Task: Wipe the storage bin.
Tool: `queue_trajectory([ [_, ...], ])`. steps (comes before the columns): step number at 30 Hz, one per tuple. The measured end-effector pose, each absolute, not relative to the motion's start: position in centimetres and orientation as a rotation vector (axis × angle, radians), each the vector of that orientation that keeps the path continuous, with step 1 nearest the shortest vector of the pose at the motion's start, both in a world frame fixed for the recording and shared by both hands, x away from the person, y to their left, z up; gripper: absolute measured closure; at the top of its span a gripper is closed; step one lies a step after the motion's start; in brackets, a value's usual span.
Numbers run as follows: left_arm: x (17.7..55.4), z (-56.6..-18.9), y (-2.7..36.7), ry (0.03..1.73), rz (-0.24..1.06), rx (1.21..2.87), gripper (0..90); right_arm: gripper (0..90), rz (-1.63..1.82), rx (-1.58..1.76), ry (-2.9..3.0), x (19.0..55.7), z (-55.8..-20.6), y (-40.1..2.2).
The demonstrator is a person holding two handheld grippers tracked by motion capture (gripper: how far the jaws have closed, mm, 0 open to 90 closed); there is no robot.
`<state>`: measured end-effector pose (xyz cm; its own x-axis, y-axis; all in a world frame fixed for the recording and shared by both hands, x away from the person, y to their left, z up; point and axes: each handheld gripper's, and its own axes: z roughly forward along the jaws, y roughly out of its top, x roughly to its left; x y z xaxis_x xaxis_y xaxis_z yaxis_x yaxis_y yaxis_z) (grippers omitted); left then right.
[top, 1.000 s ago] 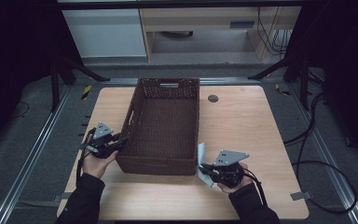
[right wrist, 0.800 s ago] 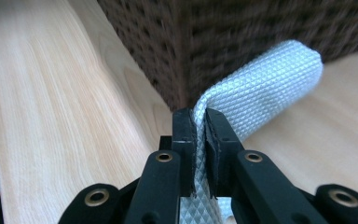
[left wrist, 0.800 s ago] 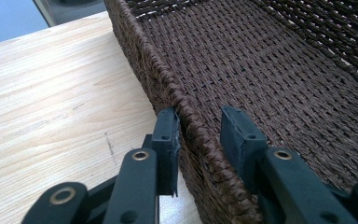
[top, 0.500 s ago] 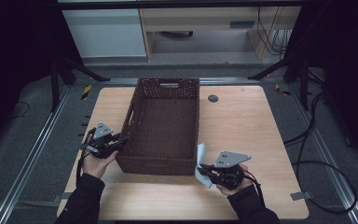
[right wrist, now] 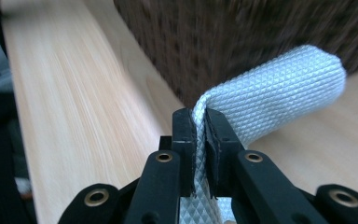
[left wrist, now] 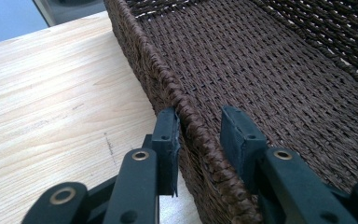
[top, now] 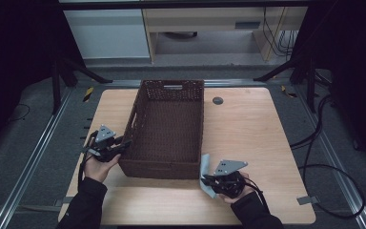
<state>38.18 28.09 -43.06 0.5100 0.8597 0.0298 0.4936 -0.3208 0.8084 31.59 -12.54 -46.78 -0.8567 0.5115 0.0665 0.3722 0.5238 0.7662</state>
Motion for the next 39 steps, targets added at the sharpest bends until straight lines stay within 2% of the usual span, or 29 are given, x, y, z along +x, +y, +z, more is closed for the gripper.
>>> queue_trajectory([
  [5,38.2,-43.1,28.1,1.109,0.597,1.976,66.8,83.6,1.185,0.804,2.633,32.1,-48.0,-12.6],
  [10,38.2,-43.0,28.0,1.106,0.608,1.984,66.7,83.2,1.239,0.840,2.548,32.7,-46.6,-14.3],
  [17,38.1,-43.1,28.0,1.106,0.607,1.981,66.6,83.0,1.277,1.029,2.326,33.9,-45.1,-19.8],
  [27,38.2,-43.1,28.1,1.102,0.604,1.980,66.2,82.9,1.144,1.245,2.147,35.1,-46.0,-25.4],
  [39,38.2,-43.2,28.2,1.102,0.595,1.965,64.8,82.4,1.006,1.390,2.083,35.8,-47.4,-27.7],
])
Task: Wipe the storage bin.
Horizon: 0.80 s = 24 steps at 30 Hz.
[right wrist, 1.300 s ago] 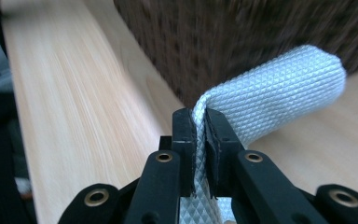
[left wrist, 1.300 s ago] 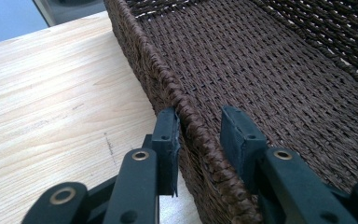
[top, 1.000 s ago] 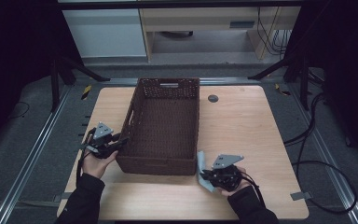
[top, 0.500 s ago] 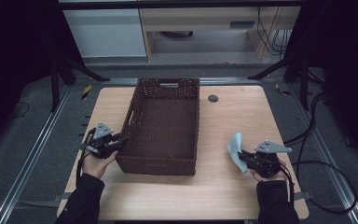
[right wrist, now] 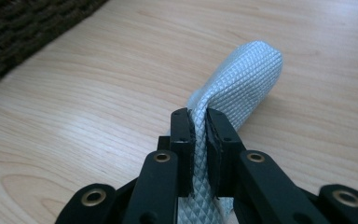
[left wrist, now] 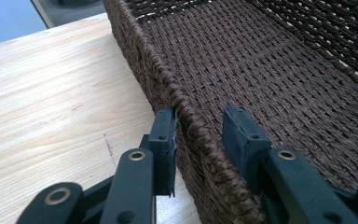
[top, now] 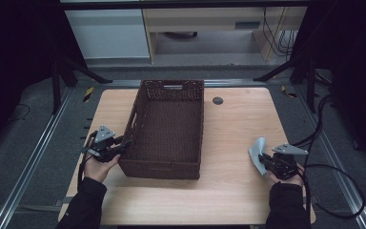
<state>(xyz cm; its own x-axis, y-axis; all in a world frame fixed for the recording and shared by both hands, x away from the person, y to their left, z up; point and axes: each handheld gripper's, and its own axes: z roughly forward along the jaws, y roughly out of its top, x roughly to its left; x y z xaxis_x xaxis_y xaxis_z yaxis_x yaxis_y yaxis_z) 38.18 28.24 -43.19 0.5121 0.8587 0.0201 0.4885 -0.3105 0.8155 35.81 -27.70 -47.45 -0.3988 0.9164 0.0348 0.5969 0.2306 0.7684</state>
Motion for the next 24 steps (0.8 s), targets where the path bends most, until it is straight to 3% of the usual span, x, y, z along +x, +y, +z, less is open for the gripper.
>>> queue_trajectory([
  [7,38.2,-43.2,28.3,1.103,0.590,1.962,64.7,80.6,0.917,1.477,2.057,36.1,-48.2,-28.1],
  [24,38.2,-43.2,28.3,1.092,0.578,1.957,66.1,53.8,0.943,1.401,1.932,35.9,-47.0,-27.9],
])
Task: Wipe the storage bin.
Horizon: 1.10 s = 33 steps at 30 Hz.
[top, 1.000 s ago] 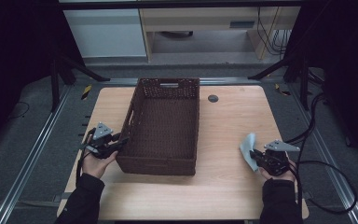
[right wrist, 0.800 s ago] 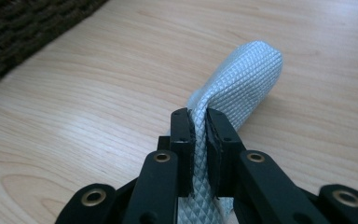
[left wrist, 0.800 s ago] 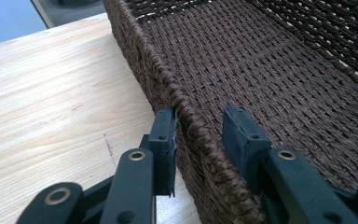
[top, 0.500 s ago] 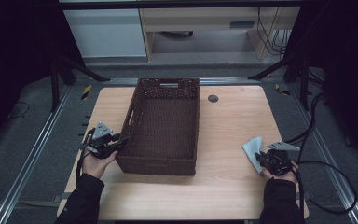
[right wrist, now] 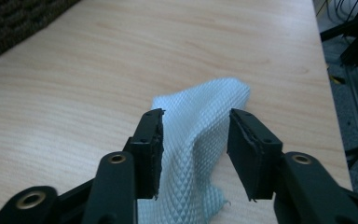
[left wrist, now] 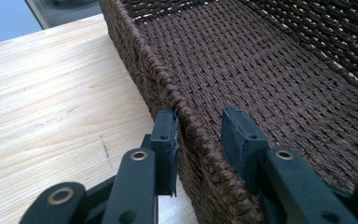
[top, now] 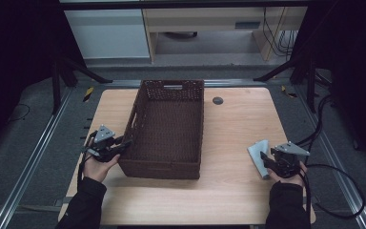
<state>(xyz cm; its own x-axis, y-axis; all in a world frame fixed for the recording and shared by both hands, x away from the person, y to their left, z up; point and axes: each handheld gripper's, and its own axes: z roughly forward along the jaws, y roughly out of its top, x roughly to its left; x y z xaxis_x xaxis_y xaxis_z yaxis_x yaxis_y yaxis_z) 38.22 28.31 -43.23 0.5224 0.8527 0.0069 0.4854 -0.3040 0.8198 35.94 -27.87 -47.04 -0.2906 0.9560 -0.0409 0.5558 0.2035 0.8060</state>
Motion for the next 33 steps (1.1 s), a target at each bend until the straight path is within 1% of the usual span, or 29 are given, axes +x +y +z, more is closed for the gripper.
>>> queue_trajectory([
  [6,38.2,-43.2,28.3,1.097,0.562,1.948,67.3,51.8,1.029,1.318,1.931,35.8,-45.2,-26.6],
  [12,38.2,-43.4,28.5,1.108,0.514,1.912,68.3,49.7,1.125,1.230,1.964,35.9,-42.9,-24.0],
  [18,38.0,-43.4,28.1,1.112,0.505,1.911,68.5,50.6,1.227,1.189,2.009,36.6,-41.3,-21.0],
  [22,37.7,-43.3,27.9,1.111,0.497,1.914,68.5,50.8,1.271,1.169,2.023,37.6,-40.7,-19.1],
  [27,37.4,-43.3,27.2,1.103,0.494,1.927,68.3,51.2,1.324,1.124,2.067,39.7,-40.1,-16.0],
  [33,37.2,-43.3,26.0,1.074,0.479,1.944,68.2,52.2,1.308,1.106,2.096,40.7,-40.8,-14.6],
])
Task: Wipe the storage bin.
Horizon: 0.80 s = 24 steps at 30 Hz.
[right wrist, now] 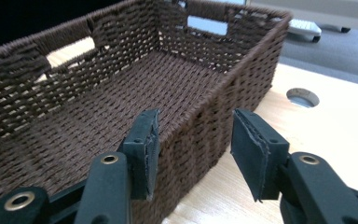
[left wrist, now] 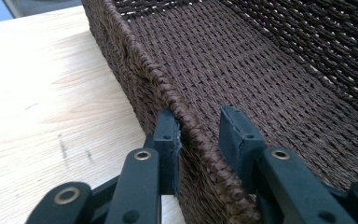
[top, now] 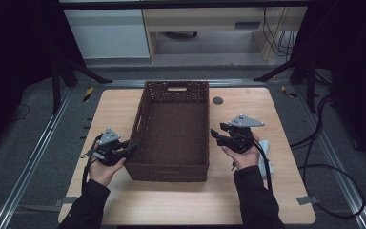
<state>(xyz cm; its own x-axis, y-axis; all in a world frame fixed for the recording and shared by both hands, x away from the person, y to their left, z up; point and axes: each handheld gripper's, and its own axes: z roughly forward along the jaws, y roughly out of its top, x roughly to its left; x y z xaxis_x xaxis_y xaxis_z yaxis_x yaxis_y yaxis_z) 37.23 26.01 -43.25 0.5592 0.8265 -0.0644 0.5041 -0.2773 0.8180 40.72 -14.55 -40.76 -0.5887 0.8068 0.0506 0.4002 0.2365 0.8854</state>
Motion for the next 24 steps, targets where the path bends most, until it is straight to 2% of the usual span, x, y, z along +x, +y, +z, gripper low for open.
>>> queue_trajectory([
  [4,37.1,-43.2,25.3,1.051,0.473,1.960,68.1,53.5,1.300,1.125,2.114,41.1,-41.7,-14.4],
  [10,37.0,-43.2,24.8,1.026,0.497,1.979,66.5,63.8,1.317,1.141,2.140,41.2,-42.5,-14.1],
  [18,36.3,-42.5,25.3,1.020,0.493,1.936,51.9,66.4,1.277,1.139,2.149,40.6,-42.2,-13.9],
  [22,35.3,-42.5,25.2,1.009,0.548,1.992,54.2,65.7,1.264,1.145,2.165,39.6,-42.0,-13.7],
  [24,35.0,-42.7,25.4,1.015,0.544,2.012,61.5,65.4,1.256,1.151,2.171,38.9,-41.8,-13.6],
])
